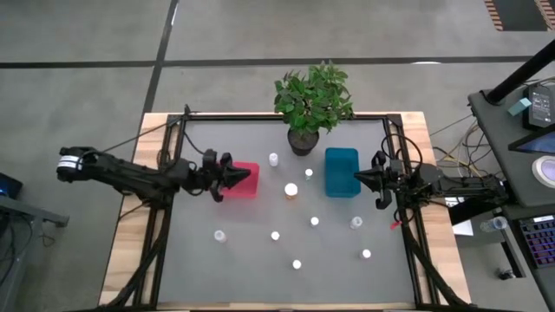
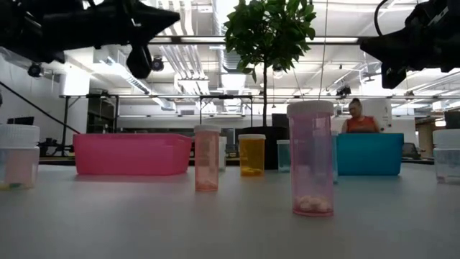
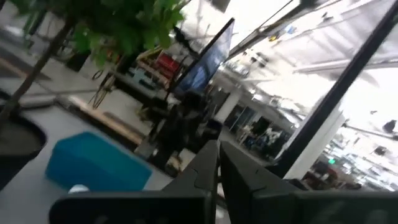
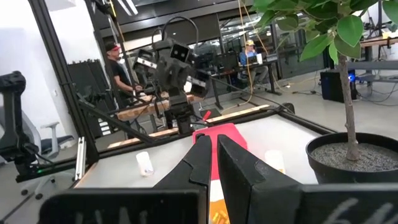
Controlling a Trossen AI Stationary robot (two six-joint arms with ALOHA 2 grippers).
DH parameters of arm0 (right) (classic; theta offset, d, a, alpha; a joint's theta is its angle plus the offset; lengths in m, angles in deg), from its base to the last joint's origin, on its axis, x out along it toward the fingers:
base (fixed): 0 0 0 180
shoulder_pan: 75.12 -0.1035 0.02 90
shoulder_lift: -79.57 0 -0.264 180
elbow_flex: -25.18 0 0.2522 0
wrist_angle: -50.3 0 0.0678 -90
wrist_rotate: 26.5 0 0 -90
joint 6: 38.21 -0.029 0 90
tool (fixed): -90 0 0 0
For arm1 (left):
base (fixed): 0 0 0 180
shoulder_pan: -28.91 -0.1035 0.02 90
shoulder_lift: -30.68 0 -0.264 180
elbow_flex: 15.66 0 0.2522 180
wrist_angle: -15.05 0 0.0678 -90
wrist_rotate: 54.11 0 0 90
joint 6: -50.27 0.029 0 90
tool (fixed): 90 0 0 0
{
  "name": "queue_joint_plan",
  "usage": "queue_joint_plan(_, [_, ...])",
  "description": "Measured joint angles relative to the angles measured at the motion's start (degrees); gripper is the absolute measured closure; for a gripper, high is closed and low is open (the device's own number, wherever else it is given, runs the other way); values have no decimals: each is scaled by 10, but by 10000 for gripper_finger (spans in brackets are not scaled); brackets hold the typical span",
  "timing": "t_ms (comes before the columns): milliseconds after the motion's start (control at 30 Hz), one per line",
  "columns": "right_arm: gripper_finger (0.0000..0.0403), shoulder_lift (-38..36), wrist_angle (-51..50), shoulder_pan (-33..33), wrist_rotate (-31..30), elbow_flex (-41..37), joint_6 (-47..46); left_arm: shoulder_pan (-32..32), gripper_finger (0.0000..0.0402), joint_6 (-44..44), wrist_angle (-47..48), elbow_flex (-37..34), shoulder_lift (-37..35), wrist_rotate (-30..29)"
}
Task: Pick and place medicine bottles into bin by pill shape (circle, oval)
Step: Put the small pink pill bottle into the pink bin
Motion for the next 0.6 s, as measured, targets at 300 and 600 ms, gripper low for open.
queue_joint_plan(300, [385,0,0,0,0,0,0,0,402,-1,-7,1,45,0])
queue_joint_plan(600, [385,0,0,0,0,0,16,0,402,-1,-6,1,71,1])
